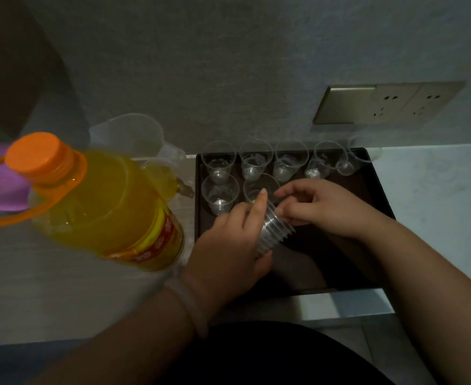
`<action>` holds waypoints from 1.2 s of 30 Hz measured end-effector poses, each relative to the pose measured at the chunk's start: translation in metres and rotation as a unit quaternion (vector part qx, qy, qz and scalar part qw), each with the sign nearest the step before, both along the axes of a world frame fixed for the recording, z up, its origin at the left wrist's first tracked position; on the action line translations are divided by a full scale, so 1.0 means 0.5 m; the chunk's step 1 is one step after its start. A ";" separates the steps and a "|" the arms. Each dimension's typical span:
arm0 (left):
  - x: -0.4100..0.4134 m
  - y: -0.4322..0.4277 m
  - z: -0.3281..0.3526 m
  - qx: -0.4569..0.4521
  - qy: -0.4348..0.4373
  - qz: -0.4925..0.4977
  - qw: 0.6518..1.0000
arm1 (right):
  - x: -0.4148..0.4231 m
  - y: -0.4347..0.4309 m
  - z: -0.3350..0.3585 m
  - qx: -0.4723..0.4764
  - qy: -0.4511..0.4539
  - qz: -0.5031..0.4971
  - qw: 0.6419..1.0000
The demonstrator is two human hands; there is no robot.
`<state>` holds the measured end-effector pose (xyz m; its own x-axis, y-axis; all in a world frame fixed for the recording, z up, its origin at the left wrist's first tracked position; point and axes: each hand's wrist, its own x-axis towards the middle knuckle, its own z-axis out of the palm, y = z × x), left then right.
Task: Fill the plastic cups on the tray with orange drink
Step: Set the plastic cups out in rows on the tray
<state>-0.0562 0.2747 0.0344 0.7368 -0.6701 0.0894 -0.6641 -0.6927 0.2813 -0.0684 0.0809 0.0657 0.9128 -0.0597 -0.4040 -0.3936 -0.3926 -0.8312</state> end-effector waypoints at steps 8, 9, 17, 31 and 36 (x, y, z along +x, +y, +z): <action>-0.011 -0.015 -0.010 -0.005 0.000 0.018 1.000 | -0.020 -0.051 0.049 0.015 -0.065 -0.122 0.990; -0.014 -0.013 -0.011 -0.003 0.000 0.020 1.000 | -0.024 -0.060 0.060 -0.008 -0.086 -0.131 0.988; -0.017 0.007 -0.011 -0.005 0.016 -0.018 1.000 | -0.039 -0.077 0.077 -0.309 -0.134 -0.037 0.941; -0.019 0.015 0.001 -0.047 0.048 -0.054 0.996 | 0.003 -0.050 -0.051 -0.398 -0.125 0.018 0.909; -0.024 0.008 -0.003 -0.040 0.017 -0.049 0.998 | 0.002 -0.049 -0.049 -0.396 -0.129 0.033 0.908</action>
